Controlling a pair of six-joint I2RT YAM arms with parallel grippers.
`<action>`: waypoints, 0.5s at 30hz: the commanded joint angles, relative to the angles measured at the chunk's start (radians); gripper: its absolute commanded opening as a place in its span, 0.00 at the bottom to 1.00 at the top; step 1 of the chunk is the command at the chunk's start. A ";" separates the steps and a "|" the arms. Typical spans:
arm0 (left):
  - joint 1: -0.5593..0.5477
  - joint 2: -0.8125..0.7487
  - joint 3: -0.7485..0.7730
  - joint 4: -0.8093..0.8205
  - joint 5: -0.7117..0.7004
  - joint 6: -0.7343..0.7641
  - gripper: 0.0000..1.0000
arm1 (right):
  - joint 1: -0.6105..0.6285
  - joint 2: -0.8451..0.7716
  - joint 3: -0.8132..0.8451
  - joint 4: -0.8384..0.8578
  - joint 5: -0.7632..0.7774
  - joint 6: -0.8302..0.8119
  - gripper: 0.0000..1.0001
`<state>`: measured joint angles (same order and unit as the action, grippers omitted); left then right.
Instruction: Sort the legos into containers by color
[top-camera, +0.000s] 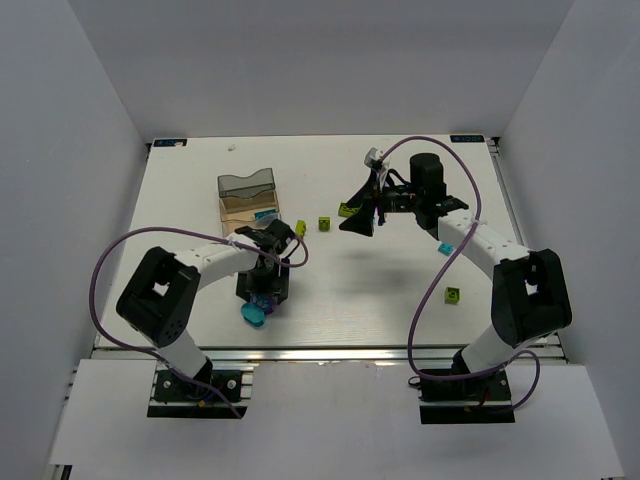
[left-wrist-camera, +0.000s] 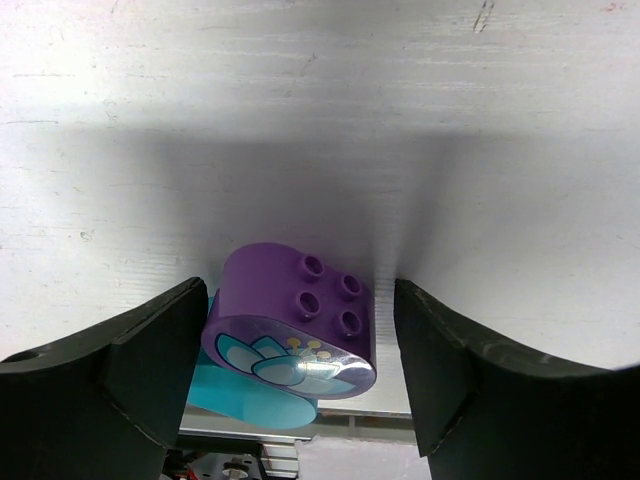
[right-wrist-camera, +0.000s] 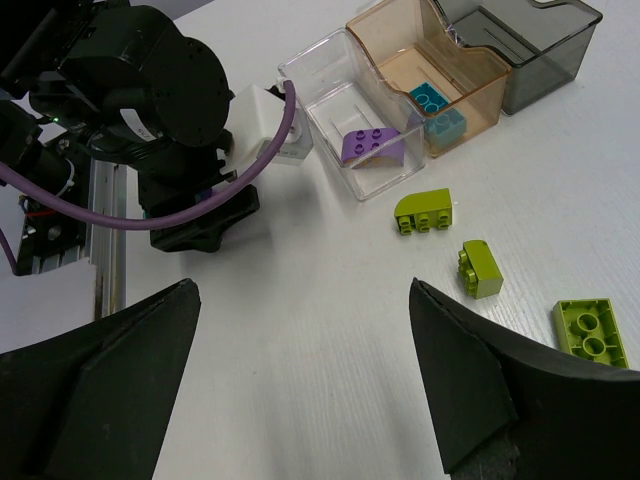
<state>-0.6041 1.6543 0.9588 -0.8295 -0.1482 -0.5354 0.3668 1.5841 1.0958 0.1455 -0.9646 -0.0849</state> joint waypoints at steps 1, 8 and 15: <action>-0.002 -0.005 -0.042 -0.002 -0.013 0.005 0.85 | -0.003 -0.039 -0.004 0.032 -0.011 0.004 0.89; -0.002 -0.031 -0.048 -0.025 -0.010 -0.005 0.85 | -0.003 -0.039 -0.004 0.035 -0.011 0.010 0.89; -0.003 -0.070 -0.068 -0.031 0.015 -0.029 0.83 | -0.003 -0.038 -0.001 0.042 -0.013 0.016 0.89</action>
<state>-0.6041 1.6192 0.9203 -0.8471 -0.1287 -0.5503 0.3668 1.5841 1.0958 0.1471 -0.9646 -0.0803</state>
